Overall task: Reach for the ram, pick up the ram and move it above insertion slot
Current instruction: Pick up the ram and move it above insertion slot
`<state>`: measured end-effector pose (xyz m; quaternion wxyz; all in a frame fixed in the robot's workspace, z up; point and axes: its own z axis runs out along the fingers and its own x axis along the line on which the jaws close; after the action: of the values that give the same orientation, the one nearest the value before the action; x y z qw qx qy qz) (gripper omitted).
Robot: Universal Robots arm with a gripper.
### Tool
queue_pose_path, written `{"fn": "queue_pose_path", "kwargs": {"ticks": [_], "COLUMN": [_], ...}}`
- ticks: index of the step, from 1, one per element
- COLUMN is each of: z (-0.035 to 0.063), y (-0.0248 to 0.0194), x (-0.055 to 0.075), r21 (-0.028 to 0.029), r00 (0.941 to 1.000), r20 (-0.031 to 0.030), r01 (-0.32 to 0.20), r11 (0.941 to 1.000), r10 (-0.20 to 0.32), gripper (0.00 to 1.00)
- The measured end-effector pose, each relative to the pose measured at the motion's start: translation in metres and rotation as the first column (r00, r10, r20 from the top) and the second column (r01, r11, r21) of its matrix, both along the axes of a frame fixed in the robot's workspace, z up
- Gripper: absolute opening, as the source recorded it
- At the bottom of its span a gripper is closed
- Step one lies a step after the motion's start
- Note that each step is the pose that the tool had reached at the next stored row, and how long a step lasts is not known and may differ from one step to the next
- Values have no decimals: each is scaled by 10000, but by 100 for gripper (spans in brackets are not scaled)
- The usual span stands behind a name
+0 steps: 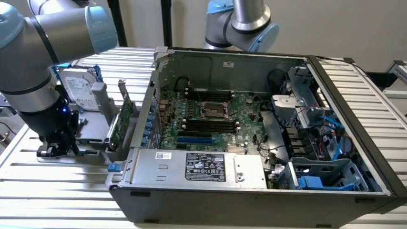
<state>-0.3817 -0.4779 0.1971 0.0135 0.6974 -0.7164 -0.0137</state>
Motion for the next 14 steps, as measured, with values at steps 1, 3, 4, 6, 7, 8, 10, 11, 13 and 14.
{"fn": "queue_pose_path", "kwargs": {"ticks": [1,3,4,6,7,8,10,11,13,14], "z": [0,0,0,5,11,17,36,47,74,89], "y": [0,0,0,0,0,0,0,0,0,0], "x": [0,0,0,1,0,0,0,0,0,0], "r21": [0,0,1,2,0,0,0,0,0,0], "r00": [10000,10000,10000,10000,10000,10000,10000,10000,10000,10000], "r20": [0,0,2,3,1,0,0,0,0,0], "r01": [0,0,0,0,0,0,1,1,0,0], "r11": [10000,10000,10000,10000,10000,10000,10000,10000,10000,10000], "r10": [0,0,0,0,0,0,-1,-1,0,0], "gripper": [13,13,13,13,13,13,13,13,13,13]}}
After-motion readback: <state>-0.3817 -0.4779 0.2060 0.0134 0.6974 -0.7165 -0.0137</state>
